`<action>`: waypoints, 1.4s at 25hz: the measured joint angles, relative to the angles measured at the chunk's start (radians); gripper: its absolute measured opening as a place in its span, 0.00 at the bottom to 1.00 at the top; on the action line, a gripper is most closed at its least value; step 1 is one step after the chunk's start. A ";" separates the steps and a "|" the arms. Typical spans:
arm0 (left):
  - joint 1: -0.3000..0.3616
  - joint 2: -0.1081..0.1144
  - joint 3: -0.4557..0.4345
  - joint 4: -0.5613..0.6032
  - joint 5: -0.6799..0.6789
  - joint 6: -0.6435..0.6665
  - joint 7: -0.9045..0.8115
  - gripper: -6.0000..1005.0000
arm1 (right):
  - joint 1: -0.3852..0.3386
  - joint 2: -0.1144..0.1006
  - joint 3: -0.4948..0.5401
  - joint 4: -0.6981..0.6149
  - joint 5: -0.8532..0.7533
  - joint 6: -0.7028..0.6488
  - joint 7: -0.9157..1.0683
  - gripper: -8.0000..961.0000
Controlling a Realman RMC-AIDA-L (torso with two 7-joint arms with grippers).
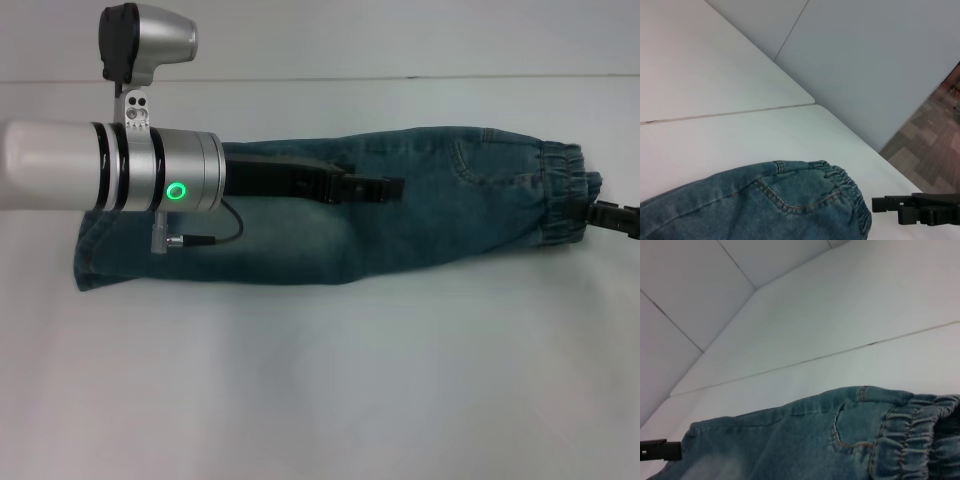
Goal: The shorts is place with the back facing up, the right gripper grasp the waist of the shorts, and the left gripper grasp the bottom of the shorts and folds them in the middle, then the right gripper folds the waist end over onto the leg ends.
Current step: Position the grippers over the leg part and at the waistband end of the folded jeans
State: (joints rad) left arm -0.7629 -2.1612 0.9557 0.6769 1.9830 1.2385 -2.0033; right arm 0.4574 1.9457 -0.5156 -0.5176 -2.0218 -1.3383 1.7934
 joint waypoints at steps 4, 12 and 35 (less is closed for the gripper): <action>0.000 0.000 0.000 0.000 0.001 0.001 0.000 0.89 | 0.002 0.000 -0.009 0.008 -0.001 0.035 0.000 0.92; 0.000 0.000 0.000 0.001 0.000 0.009 -0.002 0.89 | 0.007 -0.001 -0.015 0.025 -0.003 0.076 -0.010 0.92; -0.001 0.000 0.000 0.001 0.000 0.002 -0.001 0.89 | 0.057 0.021 -0.038 0.049 -0.002 0.088 -0.018 0.91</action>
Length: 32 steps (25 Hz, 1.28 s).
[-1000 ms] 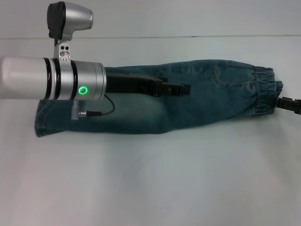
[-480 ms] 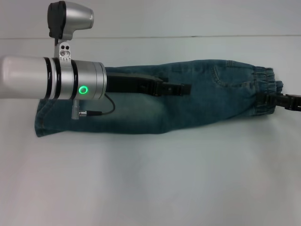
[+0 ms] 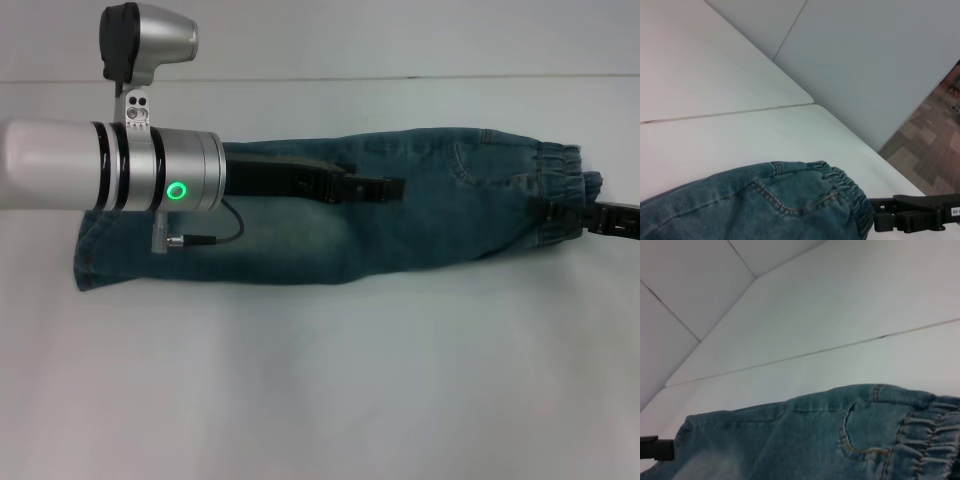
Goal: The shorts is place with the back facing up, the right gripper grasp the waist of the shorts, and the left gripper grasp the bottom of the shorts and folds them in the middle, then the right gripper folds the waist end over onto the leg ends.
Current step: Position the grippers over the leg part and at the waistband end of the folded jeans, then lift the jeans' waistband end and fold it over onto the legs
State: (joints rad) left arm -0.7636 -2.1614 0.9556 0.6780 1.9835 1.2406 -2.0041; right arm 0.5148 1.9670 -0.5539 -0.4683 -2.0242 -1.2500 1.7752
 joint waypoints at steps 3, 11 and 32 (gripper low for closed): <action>0.000 0.000 0.000 0.000 0.000 -0.001 0.000 0.89 | 0.001 0.001 0.000 0.003 0.002 0.000 -0.001 0.91; -0.001 0.000 0.000 -0.004 0.000 -0.003 0.001 0.89 | -0.009 0.004 0.013 0.005 0.007 0.029 0.009 0.81; 0.003 -0.007 0.003 -0.012 0.000 0.007 -0.007 0.89 | -0.003 0.013 0.035 0.001 0.038 0.033 -0.050 0.06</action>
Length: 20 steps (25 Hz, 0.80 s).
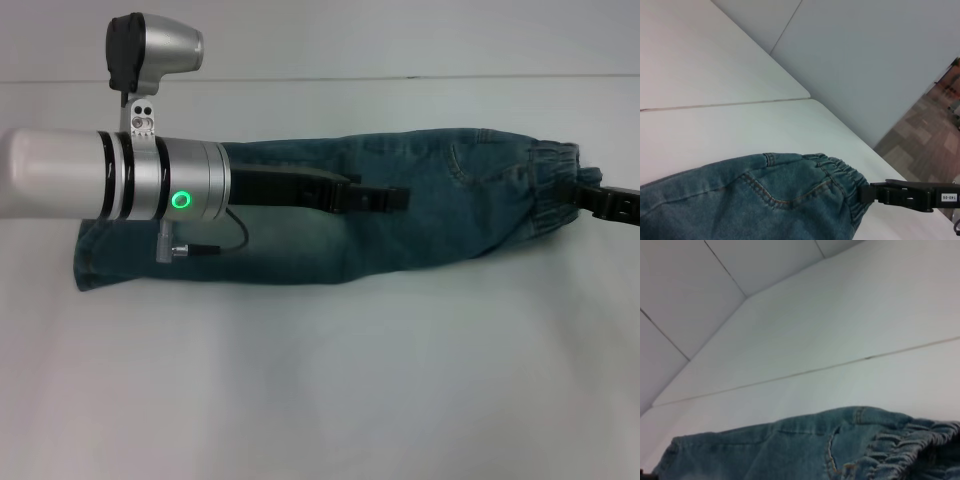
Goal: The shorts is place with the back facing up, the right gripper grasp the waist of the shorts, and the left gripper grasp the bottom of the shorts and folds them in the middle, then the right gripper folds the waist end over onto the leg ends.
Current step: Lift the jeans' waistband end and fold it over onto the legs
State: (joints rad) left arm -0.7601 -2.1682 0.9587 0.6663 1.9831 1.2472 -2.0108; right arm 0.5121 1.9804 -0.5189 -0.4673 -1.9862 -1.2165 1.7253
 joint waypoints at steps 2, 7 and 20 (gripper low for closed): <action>0.001 -0.001 0.000 0.000 -0.002 0.000 0.000 0.89 | 0.000 0.001 -0.001 0.002 0.010 -0.003 -0.006 0.05; -0.001 -0.003 0.009 -0.010 -0.034 -0.010 0.006 0.89 | -0.007 0.013 0.000 -0.003 0.022 -0.008 -0.013 0.05; -0.012 -0.005 0.118 -0.021 -0.139 -0.094 0.008 0.89 | -0.040 0.008 0.003 -0.019 0.123 -0.071 -0.063 0.05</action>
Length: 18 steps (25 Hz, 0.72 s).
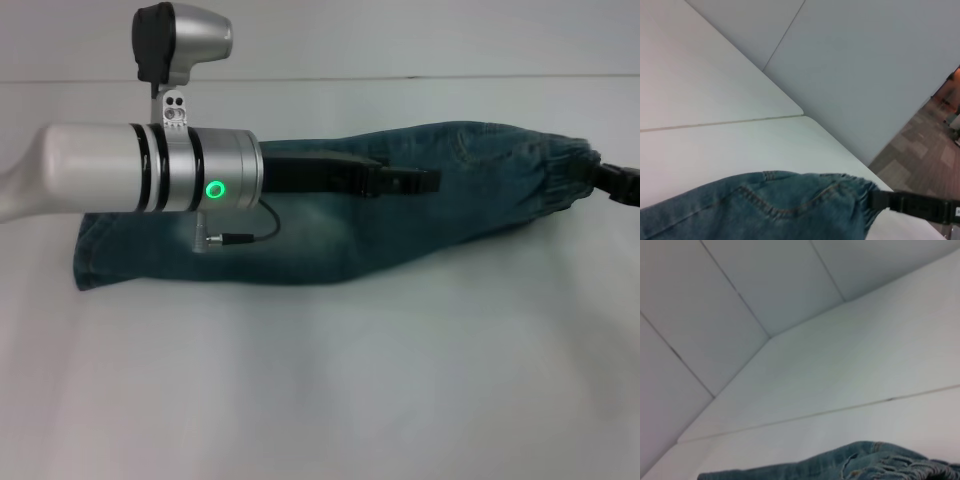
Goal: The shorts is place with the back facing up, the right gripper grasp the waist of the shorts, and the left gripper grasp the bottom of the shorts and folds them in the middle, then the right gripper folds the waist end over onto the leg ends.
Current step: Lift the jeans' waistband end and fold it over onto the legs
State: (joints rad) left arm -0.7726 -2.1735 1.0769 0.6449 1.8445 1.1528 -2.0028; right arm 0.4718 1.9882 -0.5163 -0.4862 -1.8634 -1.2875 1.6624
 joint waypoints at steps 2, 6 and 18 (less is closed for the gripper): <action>0.000 -0.001 0.036 -0.002 -0.021 -0.026 0.000 0.89 | -0.012 -0.001 0.001 -0.017 0.015 -0.008 -0.001 0.05; -0.001 -0.002 0.123 -0.002 -0.067 -0.086 -0.006 0.89 | -0.026 -0.001 0.001 -0.050 0.032 -0.023 0.002 0.05; -0.007 -0.002 0.184 -0.024 -0.122 -0.150 -0.006 0.89 | -0.023 -0.001 0.001 -0.052 0.028 -0.020 0.002 0.05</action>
State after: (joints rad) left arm -0.7800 -2.1752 1.2609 0.6210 1.7222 1.0029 -2.0091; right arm 0.4491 1.9875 -0.5154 -0.5387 -1.8357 -1.3070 1.6643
